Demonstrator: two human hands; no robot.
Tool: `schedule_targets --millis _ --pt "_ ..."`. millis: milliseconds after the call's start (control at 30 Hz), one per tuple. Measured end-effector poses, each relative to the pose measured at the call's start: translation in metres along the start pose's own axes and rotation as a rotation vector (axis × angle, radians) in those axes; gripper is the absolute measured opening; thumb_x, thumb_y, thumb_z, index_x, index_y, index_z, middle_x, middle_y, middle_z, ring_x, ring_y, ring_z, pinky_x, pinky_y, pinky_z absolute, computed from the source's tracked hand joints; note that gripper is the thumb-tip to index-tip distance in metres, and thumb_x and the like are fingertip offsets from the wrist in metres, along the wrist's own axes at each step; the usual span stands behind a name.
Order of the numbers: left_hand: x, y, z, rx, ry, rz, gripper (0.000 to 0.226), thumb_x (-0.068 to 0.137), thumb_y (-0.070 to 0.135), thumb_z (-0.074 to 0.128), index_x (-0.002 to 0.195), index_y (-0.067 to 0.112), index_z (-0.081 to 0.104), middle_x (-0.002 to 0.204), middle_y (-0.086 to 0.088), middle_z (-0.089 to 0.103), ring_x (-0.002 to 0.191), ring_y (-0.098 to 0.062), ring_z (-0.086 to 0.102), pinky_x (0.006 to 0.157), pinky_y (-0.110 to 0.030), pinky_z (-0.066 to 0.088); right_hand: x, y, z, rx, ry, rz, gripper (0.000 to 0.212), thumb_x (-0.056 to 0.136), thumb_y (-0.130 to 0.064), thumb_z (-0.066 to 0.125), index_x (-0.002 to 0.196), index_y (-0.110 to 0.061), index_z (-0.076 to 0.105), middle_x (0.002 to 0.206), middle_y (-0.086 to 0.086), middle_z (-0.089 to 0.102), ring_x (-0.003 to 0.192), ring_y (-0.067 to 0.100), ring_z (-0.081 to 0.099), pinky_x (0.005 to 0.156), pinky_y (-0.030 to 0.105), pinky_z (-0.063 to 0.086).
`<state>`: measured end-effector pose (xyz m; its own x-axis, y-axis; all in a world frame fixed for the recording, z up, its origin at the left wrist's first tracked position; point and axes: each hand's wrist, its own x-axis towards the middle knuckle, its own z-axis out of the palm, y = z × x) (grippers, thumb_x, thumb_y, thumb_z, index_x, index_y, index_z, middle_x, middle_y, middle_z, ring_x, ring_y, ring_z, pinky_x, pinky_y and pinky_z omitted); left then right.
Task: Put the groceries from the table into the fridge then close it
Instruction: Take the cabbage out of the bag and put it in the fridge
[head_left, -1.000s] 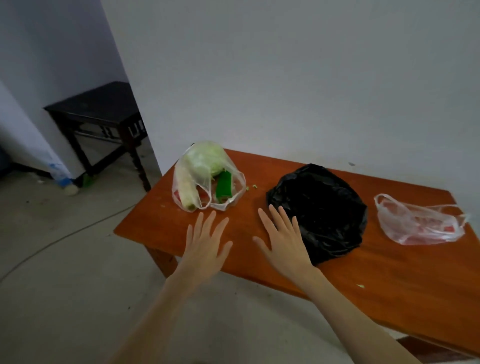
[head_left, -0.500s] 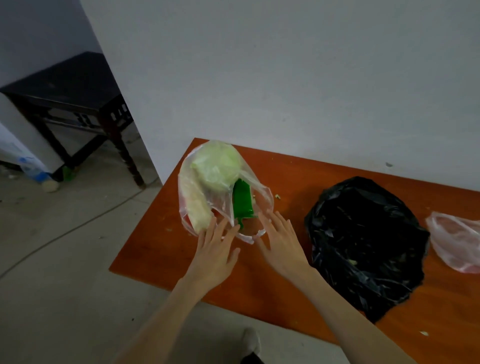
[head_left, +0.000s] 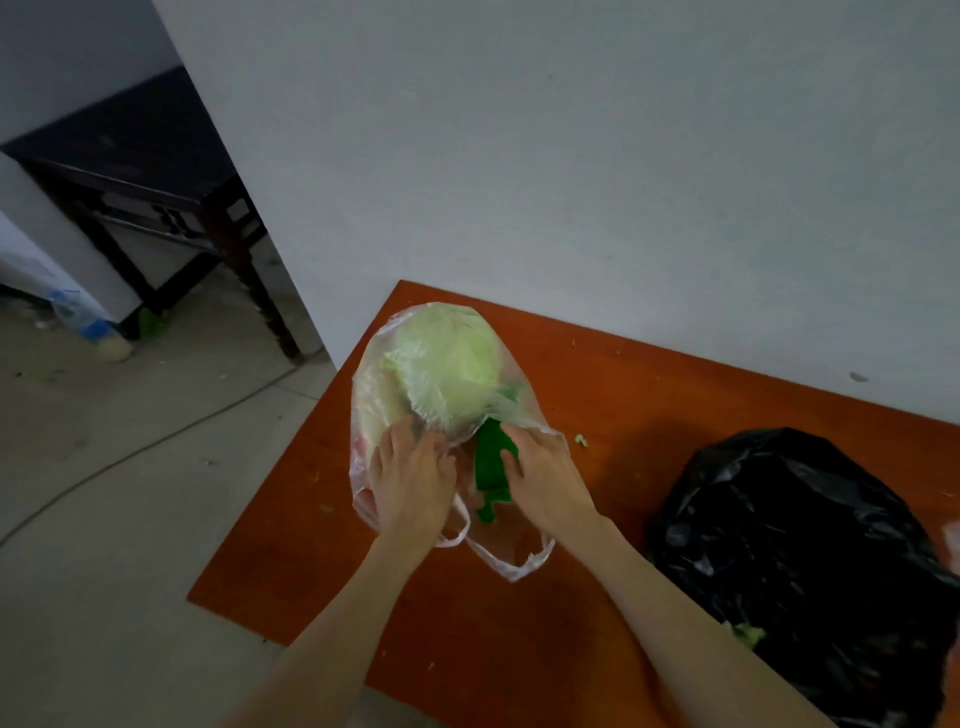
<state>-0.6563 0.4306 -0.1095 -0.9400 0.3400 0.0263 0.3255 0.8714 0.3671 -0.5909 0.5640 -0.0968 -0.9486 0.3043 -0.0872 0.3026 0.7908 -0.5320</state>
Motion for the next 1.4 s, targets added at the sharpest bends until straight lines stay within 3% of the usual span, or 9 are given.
schedule_targets --millis 200,367,433,533,800,1000,1167,1267,1400 --pt "0.051 -0.020 -0.046 -0.531 -0.079 -0.129 0.011 0.098 0.020 0.042 0.101 0.013 0.051 0.087 0.005 0.060 0.055 -0.002 0.051 0.049 -0.012 0.038 0.036 -0.006 -0.006 0.065 -0.071 -0.045 0.045 0.096 -0.021 0.043 0.140 -0.017 0.034 0.146 0.003 0.036 0.117 0.026 0.051 0.090 0.038 0.050" --pt "0.110 -0.032 -0.064 -0.389 -0.181 0.047 0.026 0.091 0.037 0.053 0.106 0.017 0.048 0.088 0.000 0.054 0.075 -0.022 0.056 0.073 -0.040 0.049 0.069 -0.014 -0.016 0.094 -0.035 -0.062 0.047 0.097 -0.019 0.042 0.143 -0.014 0.030 0.148 0.007 0.033 0.134 0.026 0.034 0.104 0.039 0.038" --pt "0.127 -0.031 -0.069 -0.019 -0.279 0.158 0.049 0.080 0.050 0.063 0.117 0.020 0.052 0.108 0.000 0.057 0.097 -0.022 0.057 0.087 -0.040 0.046 0.078 -0.016 -0.017 0.085 -0.008 -0.056 0.047 0.097 -0.017 0.043 0.142 -0.014 0.031 0.147 0.007 0.035 0.135 0.024 0.031 0.109 0.036 0.032" --pt "0.152 -0.021 -0.069 0.400 -0.232 0.272 0.032 0.086 0.039 0.058 0.113 0.023 0.060 0.112 0.000 0.064 0.101 -0.021 0.059 0.079 -0.030 0.040 0.087 -0.014 -0.012 0.069 0.032 -0.033 0.050 0.095 -0.016 0.046 0.142 -0.014 0.031 0.146 0.006 0.035 0.136 0.023 0.030 0.111 0.034 0.028" --pt "0.211 -0.028 -0.051 -0.193 -0.365 0.206 0.009 0.095 0.007 0.040 0.103 0.008 0.043 0.102 -0.002 0.054 0.069 -0.011 0.050 0.050 -0.014 0.039 0.095 -0.008 0.012 -0.074 0.089 0.064 0.035 0.093 -0.028 0.050 0.127 -0.020 0.053 0.136 0.005 0.044 0.131 0.025 0.036 0.111 0.042 0.026" --pt "0.233 -0.039 -0.036 -0.116 -0.638 0.323 0.054 0.084 0.036 0.065 0.128 0.012 0.046 0.146 0.000 0.037 0.125 -0.021 0.043 0.092 -0.028 0.035 0.107 -0.003 0.021 -0.282 -0.017 0.183 0.066 0.090 -0.056 0.041 0.144 -0.023 0.024 0.145 0.002 0.032 0.134 0.025 0.028 0.107 0.045 0.022" --pt "0.249 -0.041 -0.022 -0.181 -0.450 0.416 0.025 0.079 0.025 0.072 0.097 0.014 0.059 0.116 0.000 0.044 0.117 -0.020 0.038 0.095 -0.024 0.028 0.111 0.003 0.028 -0.230 -0.038 0.179 0.076 0.089 -0.063 0.035 0.148 -0.020 0.014 0.152 0.000 0.025 0.140 0.019 0.022 0.112 0.042 0.017" --pt "0.255 -0.039 -0.016 -0.456 -0.641 0.297 0.022 0.085 0.017 0.065 0.101 0.013 0.050 0.127 0.006 0.034 0.123 -0.008 0.031 0.098 -0.023 0.028 0.111 -0.003 0.032 -0.109 0.049 0.215 0.069 0.089 -0.057 0.045 0.142 -0.015 0.032 0.142 0.005 0.038 0.132 0.023 0.033 0.110 0.038 0.028" --pt "0.258 -0.035 -0.005 -0.573 -0.666 0.158 0.032 0.086 0.024 0.060 0.116 0.031 0.050 0.121 0.008 0.053 0.114 -0.011 0.050 0.093 -0.032 0.045 0.108 -0.015 0.043 -0.141 0.324 0.070 0.048 0.082 -0.047 0.049 0.110 -0.010 0.062 0.099 0.006 0.060 0.092 0.026 0.059 0.077 0.037 0.053"
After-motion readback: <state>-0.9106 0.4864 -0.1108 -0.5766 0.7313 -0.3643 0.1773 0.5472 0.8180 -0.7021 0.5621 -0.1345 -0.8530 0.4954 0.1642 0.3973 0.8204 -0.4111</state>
